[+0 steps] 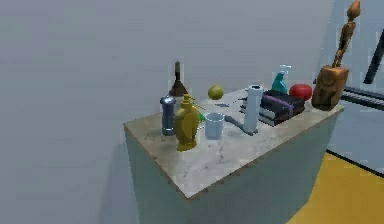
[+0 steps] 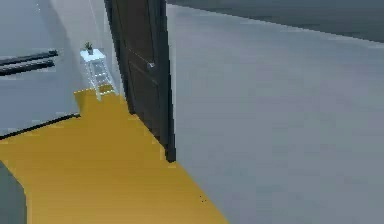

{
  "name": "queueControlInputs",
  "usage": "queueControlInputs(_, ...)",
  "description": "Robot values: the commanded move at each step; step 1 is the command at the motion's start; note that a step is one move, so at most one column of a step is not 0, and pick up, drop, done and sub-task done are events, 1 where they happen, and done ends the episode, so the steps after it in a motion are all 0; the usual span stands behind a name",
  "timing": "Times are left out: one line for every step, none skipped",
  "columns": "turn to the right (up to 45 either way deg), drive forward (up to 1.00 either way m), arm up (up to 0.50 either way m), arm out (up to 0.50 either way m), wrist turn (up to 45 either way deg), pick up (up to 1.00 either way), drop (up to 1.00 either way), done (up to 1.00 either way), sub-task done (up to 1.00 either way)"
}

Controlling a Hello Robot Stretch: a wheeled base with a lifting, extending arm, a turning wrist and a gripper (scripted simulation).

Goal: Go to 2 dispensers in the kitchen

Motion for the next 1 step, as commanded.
queueControlInputs(0.0, 0.0, 0.0, 0.0, 0.0, 0.0, 0.0, 0.0, 1.0)
